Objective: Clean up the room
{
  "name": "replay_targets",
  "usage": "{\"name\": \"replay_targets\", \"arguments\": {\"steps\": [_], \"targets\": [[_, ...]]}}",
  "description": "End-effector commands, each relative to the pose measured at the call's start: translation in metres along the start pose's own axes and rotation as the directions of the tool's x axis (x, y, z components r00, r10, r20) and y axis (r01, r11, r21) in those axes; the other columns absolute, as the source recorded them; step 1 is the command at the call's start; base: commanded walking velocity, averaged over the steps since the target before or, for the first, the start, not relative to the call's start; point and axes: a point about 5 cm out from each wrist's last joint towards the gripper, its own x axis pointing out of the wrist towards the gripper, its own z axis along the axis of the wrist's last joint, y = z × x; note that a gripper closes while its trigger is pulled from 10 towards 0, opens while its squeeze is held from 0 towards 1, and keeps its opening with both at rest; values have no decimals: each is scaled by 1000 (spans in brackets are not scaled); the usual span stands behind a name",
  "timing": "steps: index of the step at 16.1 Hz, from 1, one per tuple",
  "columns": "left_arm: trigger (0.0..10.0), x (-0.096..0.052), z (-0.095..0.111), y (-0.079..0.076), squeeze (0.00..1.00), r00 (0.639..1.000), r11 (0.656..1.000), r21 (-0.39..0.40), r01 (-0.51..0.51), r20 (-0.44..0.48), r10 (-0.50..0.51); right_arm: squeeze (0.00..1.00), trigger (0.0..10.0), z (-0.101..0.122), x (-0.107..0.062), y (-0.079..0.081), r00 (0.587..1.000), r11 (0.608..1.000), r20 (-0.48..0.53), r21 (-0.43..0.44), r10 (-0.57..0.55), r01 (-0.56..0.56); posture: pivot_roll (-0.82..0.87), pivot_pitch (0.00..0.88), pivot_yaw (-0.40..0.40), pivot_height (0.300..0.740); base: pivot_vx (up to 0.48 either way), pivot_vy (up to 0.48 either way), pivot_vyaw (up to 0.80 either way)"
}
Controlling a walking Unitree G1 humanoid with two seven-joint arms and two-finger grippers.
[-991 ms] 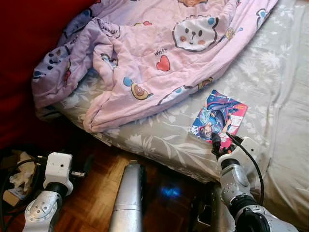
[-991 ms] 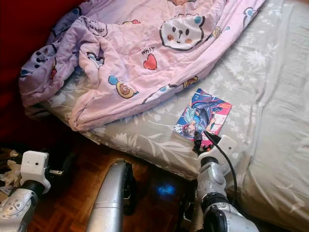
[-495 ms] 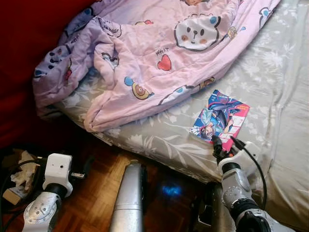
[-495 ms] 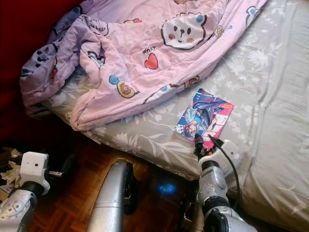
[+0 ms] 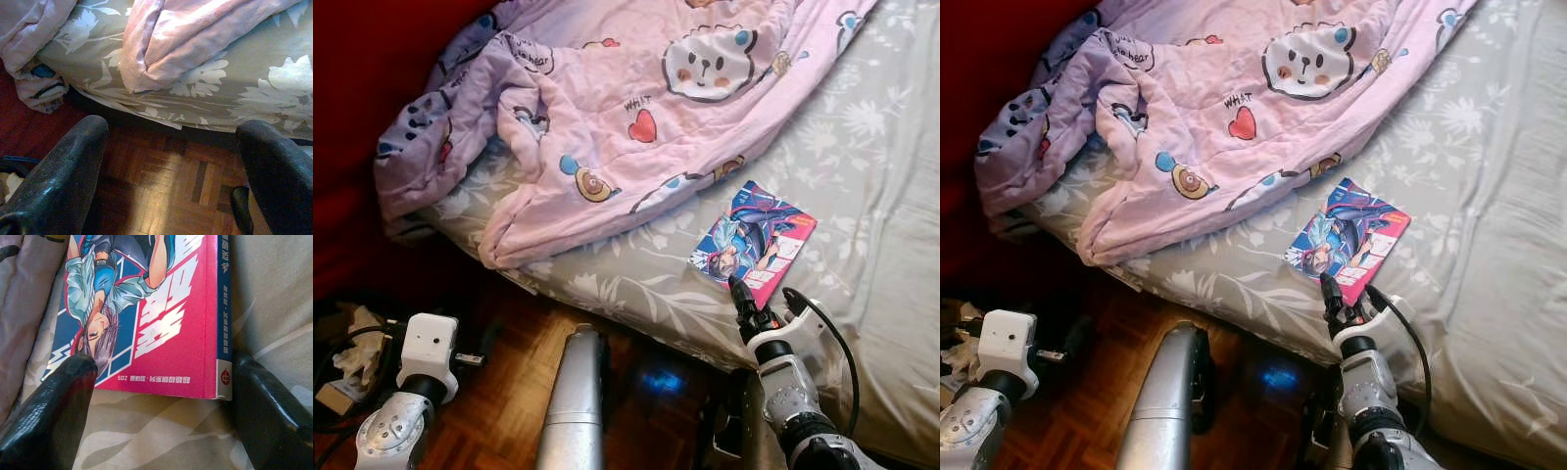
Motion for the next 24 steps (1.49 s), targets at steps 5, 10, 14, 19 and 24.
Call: {"name": "replay_targets", "arguments": {"steps": [5, 10, 14, 19, 24], "targets": [[10000, -7, -9, 7, 0, 999, 1000, 4, -14, -48, 14, 0, 0, -36, -15, -7, 991, 994, -129, 101, -27, 40, 394, 451, 155, 611, 0, 0, 0], [10000, -5, -8, 7, 0, 999, 1000, 5, -21, -47, 22, 0, 0, -32, -13, -6, 993, 996, -115, 85, -22, 32, 395, 443, 150, 611, 0, 0, 0], [10000, -7, -10, 11, 0, 998, 999, 13, -33, -52, 34, 0, 0, -34, -13, -5, 993, 997, -117, 69, -19, 27, 403, 439, 146, 611, 0, 0, 0], [10000, -5, -12, 11, 0, 997, 999, 11, -42, -56, 43, 0, 0, -23, -8, -2, 998, 999, -61, 32, -20, 22, 385, 423, 139, 611, 0, 0, 0], [10000, 2, -13, 9, 0, 997, 999, 3, -51, -49, 51, 0, 0, -1, -7, -9, 992, 989, 59, -84, -116, 121, 363, 399, 122, 611, 0, 0, 0]]}}
